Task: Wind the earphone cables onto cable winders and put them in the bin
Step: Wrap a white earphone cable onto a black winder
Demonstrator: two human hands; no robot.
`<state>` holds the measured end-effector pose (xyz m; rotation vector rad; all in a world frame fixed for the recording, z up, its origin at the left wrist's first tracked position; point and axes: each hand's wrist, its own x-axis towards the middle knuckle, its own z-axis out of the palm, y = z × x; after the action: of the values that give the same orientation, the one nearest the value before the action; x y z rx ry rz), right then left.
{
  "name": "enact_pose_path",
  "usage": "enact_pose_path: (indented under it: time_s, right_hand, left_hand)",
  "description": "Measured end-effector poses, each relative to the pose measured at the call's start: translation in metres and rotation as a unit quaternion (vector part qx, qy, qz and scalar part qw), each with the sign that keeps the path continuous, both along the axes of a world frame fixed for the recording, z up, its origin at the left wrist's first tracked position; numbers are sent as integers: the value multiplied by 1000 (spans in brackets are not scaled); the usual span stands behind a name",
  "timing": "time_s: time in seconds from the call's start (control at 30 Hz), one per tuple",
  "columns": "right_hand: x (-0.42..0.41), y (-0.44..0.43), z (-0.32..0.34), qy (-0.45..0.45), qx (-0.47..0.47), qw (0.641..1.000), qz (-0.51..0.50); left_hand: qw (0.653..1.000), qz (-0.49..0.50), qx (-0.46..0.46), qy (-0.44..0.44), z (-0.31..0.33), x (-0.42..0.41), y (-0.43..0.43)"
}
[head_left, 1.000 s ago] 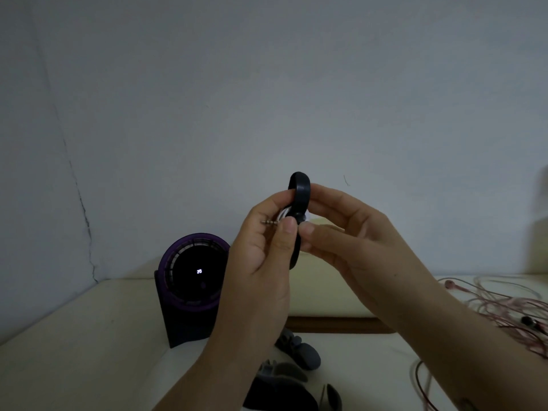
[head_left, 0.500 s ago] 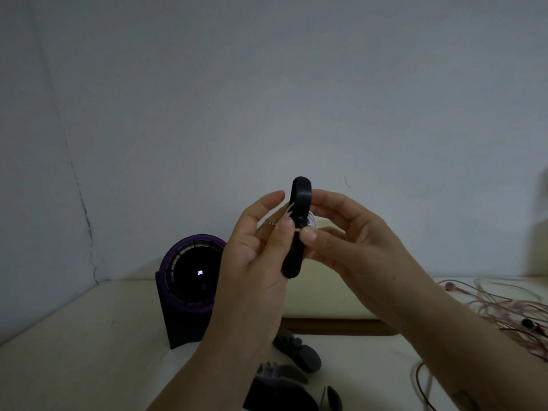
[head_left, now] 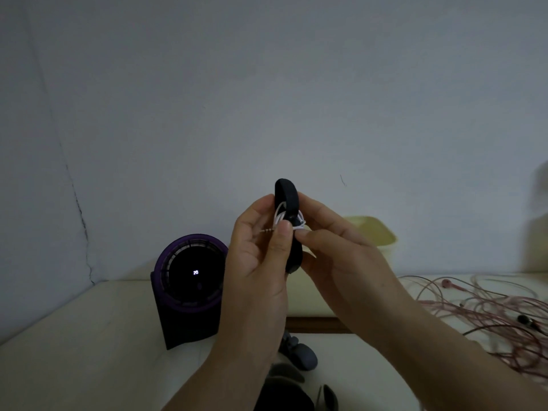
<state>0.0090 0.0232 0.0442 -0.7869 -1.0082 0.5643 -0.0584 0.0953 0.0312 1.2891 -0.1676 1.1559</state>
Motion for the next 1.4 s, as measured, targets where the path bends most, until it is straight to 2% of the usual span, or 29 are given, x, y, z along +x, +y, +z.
enact_pose_path:
  time_s: [0.43, 0.73, 1.0, 1.4]
  right_hand:
    - [-1, 3, -6, -21, -7, 999, -34]
    - [1, -1, 0, 2, 16, 999, 32]
    - [2, 0, -1, -22, 25, 999, 20]
    - [3, 0, 0, -13, 37, 998, 39]
  left_hand:
    - [1000, 19, 6, -5, -3, 0, -4]
    - [1000, 18, 11, -11, -2, 0, -4]
    - [1000, 19, 22, -11, 2, -3, -5]
    - [1000, 16, 20, 2, 3, -5, -7]
